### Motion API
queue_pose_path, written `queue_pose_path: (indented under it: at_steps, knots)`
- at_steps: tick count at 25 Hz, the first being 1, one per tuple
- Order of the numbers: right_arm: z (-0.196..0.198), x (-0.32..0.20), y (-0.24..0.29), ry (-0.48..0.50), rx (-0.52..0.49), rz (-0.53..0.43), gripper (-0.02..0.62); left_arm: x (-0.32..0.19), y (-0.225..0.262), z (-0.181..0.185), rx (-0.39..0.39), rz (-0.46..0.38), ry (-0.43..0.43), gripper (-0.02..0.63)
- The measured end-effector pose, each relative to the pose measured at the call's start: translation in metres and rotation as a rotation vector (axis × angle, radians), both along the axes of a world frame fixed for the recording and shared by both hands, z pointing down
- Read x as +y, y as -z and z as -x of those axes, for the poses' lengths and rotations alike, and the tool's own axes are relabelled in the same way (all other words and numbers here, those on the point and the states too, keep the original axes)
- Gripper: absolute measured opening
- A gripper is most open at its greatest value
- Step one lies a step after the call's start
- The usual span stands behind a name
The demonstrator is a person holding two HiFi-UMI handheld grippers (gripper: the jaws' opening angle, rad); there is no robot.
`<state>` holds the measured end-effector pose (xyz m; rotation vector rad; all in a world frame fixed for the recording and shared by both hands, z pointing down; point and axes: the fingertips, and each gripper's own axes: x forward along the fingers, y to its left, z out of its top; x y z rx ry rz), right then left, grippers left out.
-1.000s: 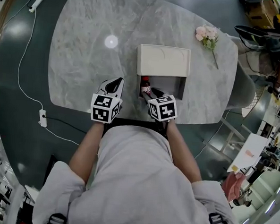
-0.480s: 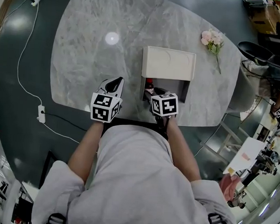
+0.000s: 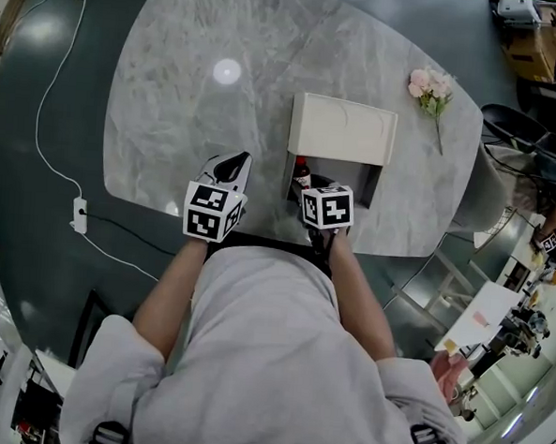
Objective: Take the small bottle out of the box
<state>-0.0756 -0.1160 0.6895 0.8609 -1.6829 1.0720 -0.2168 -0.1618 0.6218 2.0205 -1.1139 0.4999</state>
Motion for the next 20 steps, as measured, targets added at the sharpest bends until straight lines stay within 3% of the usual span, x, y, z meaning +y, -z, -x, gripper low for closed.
queue_pose_path:
  at_steps: [12,20]
  knots:
    - [-0.016,0.000,0.014,0.047,0.013,-0.083,0.204,0.006,0.006,-0.034,0.001,-0.013,-0.067,0.023]
    - [-0.037,-0.001,0.031,0.009,-0.013,-0.145,0.204,0.006,0.014,-0.068,-0.004,-0.029,-0.119,0.023]
